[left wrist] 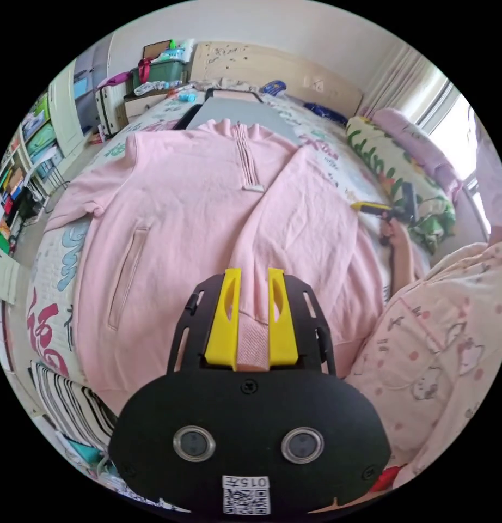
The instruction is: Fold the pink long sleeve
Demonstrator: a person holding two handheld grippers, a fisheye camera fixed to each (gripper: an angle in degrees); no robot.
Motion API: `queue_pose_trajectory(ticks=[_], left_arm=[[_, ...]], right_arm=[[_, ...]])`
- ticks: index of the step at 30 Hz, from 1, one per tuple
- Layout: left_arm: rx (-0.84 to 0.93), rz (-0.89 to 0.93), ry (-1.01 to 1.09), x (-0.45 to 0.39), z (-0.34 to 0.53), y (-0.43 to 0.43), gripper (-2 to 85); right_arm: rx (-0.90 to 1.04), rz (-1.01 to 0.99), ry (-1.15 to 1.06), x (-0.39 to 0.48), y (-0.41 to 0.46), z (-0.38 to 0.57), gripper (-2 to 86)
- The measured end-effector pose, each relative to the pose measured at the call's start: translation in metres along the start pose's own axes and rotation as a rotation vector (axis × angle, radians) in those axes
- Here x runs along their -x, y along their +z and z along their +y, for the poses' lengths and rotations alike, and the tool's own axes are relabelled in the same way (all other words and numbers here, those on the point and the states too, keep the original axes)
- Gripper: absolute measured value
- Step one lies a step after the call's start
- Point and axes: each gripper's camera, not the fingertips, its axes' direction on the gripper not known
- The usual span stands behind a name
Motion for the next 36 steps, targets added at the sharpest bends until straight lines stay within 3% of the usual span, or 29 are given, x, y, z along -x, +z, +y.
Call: queue_pose_trajectory(ticks=[3,4,5,8,10,12,15,18,20,24,29,36], left_arm=[[-0.098,0.297,0.054,0.038,-0.014,0.008,0.5],[-0.119,0.491,0.072,0.052,-0.022,0.032,0.0],[-0.093,0.666,0.060,0.066,-0.029,0.066,-0.4],[0.138,0.965,-0.081,0.098,-0.038,0.162,-0.7],[0.173,1.112,-0.181,0.118,-0.029,0.201,-0.8],[0.207,1.163,-0.329,0.142,-0.018,0.231,-0.9],[0.333,1.254,-0.385,0.151,-0.018,0.256,-0.8],[0.495,1.256,-0.508,0.156,-0.017,0.287,-0.8],[0.479,1.272,-0.507,0.160,-0.016,0.299,-0.9],[0.480,1.274,-0.509,0.161,-0.012,0.315,-0.9],[0.481,1.277,-0.510,0.158,-0.005,0.337,-0.9],[0.482,1.280,-0.511,0.147,0.004,0.360,-0.9]], right_arm=[[-0.036,0.049,0.018,0.003,0.002,-0.001,-0.4],[-0.027,0.059,0.035,0.003,0.007,-0.003,-0.5],[-0.014,0.064,0.049,0.002,0.014,-0.006,-0.5],[0.025,0.119,0.076,0.006,0.034,-0.012,-0.7],[0.040,0.164,0.073,0.013,0.047,-0.015,-0.8],[0.021,0.233,0.055,0.028,0.052,-0.015,-0.9],[-0.027,0.450,0.114,0.048,0.061,-0.016,-1.0],[-0.133,0.766,0.233,0.080,0.059,-0.014,-1.0],[-0.252,0.898,0.238,0.114,0.058,-0.005,-1.0],[-0.312,0.948,0.141,0.141,0.077,0.002,-1.0],[-0.238,0.969,0.212,0.135,0.093,-0.022,-1.0],[-0.278,0.937,0.238,0.144,0.085,-0.033,-1.0]])
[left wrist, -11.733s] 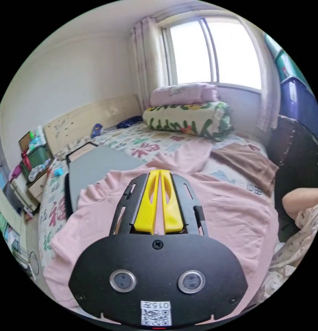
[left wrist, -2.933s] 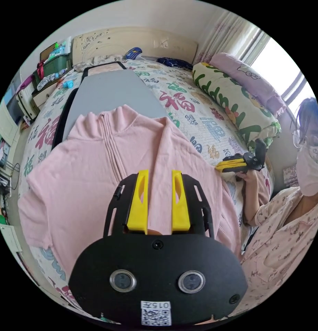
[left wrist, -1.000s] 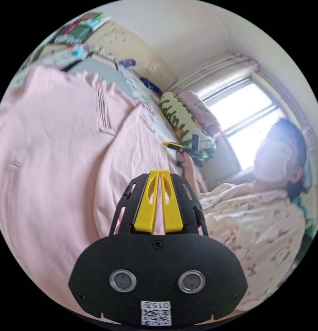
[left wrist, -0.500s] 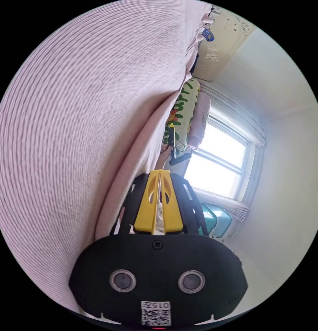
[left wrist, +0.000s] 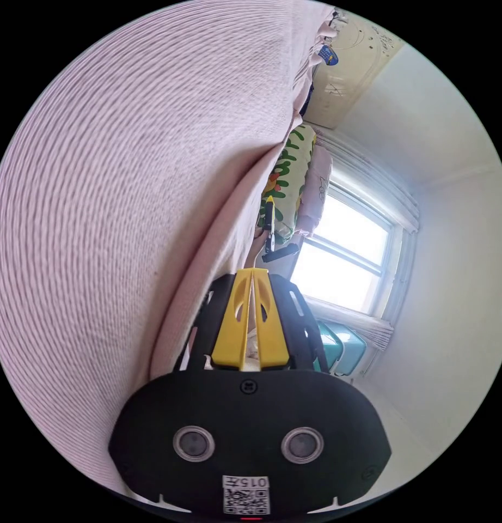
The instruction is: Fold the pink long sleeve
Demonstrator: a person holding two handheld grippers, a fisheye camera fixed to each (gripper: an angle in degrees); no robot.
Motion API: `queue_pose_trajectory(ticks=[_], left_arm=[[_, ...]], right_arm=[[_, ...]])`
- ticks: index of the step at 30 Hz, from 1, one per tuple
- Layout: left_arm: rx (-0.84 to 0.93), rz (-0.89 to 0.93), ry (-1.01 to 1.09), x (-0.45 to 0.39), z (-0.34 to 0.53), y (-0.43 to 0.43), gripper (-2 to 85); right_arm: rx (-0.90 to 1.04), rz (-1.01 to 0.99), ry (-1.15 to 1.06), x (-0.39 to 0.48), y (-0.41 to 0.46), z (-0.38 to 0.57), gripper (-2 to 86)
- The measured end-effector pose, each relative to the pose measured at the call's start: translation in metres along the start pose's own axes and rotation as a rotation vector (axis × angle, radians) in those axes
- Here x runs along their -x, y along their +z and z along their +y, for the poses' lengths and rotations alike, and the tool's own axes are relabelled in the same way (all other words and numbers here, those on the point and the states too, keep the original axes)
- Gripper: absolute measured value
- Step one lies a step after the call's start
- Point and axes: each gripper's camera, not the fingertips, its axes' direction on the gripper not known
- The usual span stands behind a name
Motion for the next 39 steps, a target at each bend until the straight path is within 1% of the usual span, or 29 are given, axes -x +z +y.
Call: queue_pose_trajectory(ticks=[12,18,24,28,30,32,34,36,39], left_arm=[[0.002,0.005,-0.002,0.028,-0.001,0.039,-0.9],[0.002,0.008,-0.003,0.037,0.002,0.060,-0.9],[0.003,0.009,-0.004,0.043,0.006,0.080,-0.9],[0.003,0.011,-0.004,0.045,0.010,0.093,-0.9],[0.003,0.011,-0.004,0.046,0.011,0.099,-0.9],[0.003,0.012,-0.004,0.046,0.013,0.106,-0.9],[0.003,0.012,-0.005,0.047,0.015,0.111,-0.9],[0.003,0.012,-0.005,0.047,0.016,0.115,-0.9],[0.004,0.013,-0.005,0.046,0.019,0.123,-0.9]], right_arm=[[-0.013,-0.012,-0.024,0.013,-0.024,-0.035,-1.0],[0.059,-0.068,-0.015,-0.001,-0.024,-0.066,-1.0],[0.120,-0.196,0.069,-0.044,-0.029,-0.099,-1.0],[0.117,-0.385,0.208,-0.101,-0.035,-0.114,-1.0],[0.103,-0.468,0.301,-0.131,-0.037,-0.116,-1.0],[0.048,-0.591,0.393,-0.163,-0.044,-0.115,-1.0],[0.003,-0.647,0.425,-0.176,-0.052,-0.117,-0.9],[-0.005,-0.618,0.423,-0.178,-0.063,-0.126,-0.7],[0.000,-0.564,0.349,-0.168,-0.080,-0.147,-0.6]])
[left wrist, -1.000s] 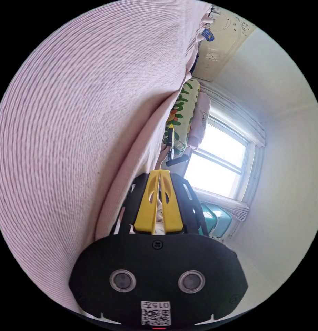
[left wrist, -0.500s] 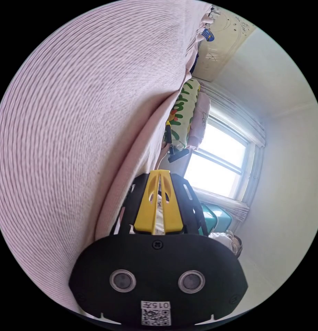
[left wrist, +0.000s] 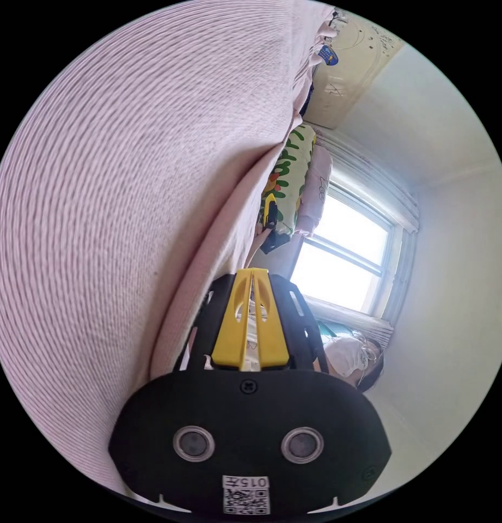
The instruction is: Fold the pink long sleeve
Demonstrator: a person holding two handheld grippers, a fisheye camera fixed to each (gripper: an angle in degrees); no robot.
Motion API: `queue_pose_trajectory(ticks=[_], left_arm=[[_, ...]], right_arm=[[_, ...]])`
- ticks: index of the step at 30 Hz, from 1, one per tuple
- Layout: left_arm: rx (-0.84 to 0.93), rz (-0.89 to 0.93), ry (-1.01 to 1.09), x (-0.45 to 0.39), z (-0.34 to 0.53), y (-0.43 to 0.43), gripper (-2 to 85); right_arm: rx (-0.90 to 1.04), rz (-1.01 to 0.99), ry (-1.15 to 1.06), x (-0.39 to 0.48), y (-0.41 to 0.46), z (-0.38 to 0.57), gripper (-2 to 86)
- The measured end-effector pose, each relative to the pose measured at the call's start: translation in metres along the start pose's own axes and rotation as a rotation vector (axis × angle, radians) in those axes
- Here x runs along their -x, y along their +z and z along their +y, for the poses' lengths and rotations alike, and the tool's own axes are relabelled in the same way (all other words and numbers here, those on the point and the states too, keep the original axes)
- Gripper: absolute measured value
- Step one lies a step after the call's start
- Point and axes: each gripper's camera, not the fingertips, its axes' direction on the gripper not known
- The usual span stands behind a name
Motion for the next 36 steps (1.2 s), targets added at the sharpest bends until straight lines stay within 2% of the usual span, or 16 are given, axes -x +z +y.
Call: queue_pose_trajectory(ticks=[4,18,36], left_arm=[[0.000,0.001,0.000,-0.001,0.004,0.009,-0.9],[0.001,0.002,-0.001,-0.009,0.014,0.031,-0.9],[0.001,0.003,-0.001,-0.025,0.021,0.040,-0.9]], right_arm=[[0.021,0.047,-0.052,0.019,-0.009,-0.017,-0.6],[0.024,0.013,-0.026,0.013,-0.048,-0.059,-0.5],[0.027,-0.011,-0.027,-0.027,-0.089,-0.073,-0.5]])
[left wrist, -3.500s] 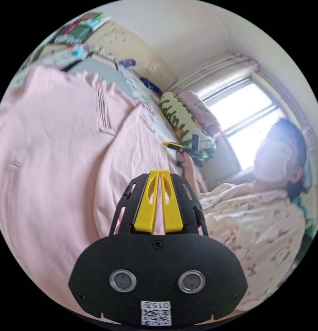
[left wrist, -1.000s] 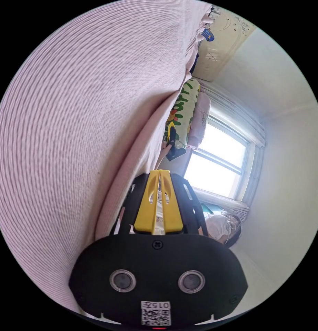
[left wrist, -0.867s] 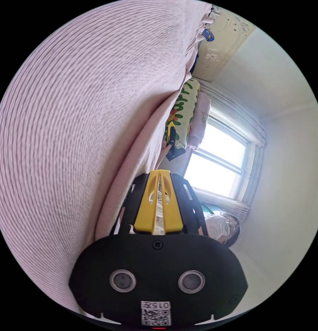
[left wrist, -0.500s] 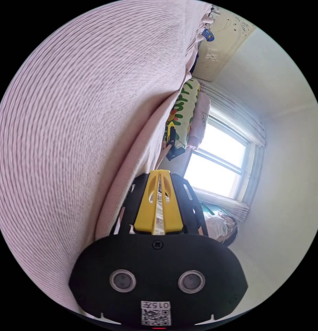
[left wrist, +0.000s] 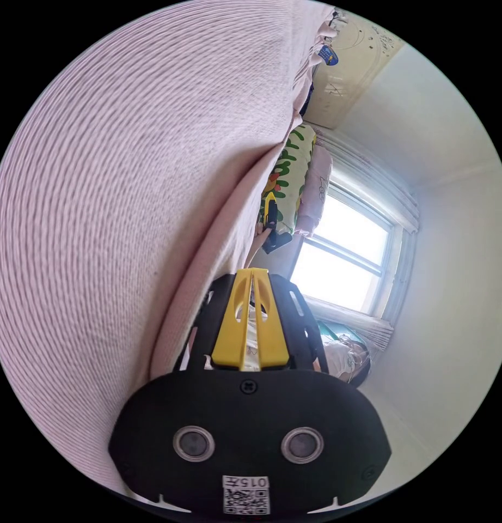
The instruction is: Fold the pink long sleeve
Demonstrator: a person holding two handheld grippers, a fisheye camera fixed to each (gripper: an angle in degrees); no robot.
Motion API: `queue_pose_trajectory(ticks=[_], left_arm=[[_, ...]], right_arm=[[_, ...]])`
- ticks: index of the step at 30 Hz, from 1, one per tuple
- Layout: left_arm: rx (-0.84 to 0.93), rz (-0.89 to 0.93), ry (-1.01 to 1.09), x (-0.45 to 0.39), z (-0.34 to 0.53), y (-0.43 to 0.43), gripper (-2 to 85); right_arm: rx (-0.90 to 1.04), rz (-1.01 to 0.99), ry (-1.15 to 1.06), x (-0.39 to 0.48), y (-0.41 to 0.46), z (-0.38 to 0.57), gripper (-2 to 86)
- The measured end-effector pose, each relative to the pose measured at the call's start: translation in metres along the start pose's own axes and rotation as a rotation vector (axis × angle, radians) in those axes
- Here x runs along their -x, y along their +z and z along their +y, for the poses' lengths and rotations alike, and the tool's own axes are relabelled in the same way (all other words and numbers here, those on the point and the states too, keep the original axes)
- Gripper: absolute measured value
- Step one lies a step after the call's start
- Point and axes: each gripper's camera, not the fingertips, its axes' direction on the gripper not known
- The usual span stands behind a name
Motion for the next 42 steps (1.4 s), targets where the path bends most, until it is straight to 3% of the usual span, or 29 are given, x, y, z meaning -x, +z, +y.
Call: queue_pose_trajectory(ticks=[24,37,42], left_arm=[[0.000,-0.001,0.002,-0.022,0.003,-0.010,-0.9],[0.000,-0.001,0.003,-0.031,0.005,-0.019,-0.9],[-0.001,-0.002,0.004,-0.033,0.007,-0.022,-0.9]], right_arm=[[0.003,-0.023,-0.007,-0.122,-0.025,0.102,-0.5],[0.086,0.151,-0.271,-0.149,0.008,0.238,-0.9],[0.165,0.273,-0.227,-0.184,0.030,0.286,-1.0]])
